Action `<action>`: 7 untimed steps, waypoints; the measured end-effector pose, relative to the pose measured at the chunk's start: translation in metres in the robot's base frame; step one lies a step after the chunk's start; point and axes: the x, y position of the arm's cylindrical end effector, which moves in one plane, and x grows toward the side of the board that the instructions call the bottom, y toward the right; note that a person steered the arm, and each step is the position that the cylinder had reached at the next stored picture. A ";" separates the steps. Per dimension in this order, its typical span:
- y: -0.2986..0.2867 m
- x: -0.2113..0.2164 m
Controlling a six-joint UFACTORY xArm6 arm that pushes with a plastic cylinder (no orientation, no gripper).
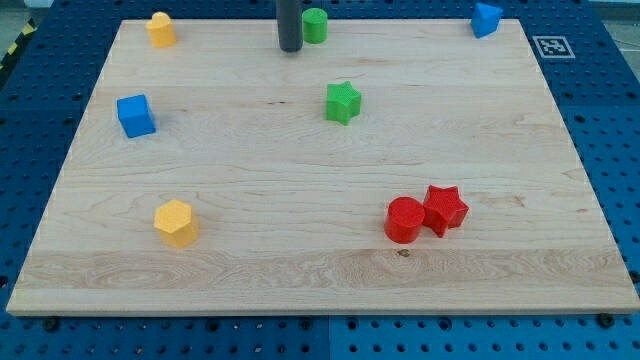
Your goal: Move the green circle close to the green star
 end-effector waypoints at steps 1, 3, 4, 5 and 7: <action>-0.010 -0.033; 0.004 -0.041; 0.023 -0.041; 0.031 -0.035; 0.068 -0.037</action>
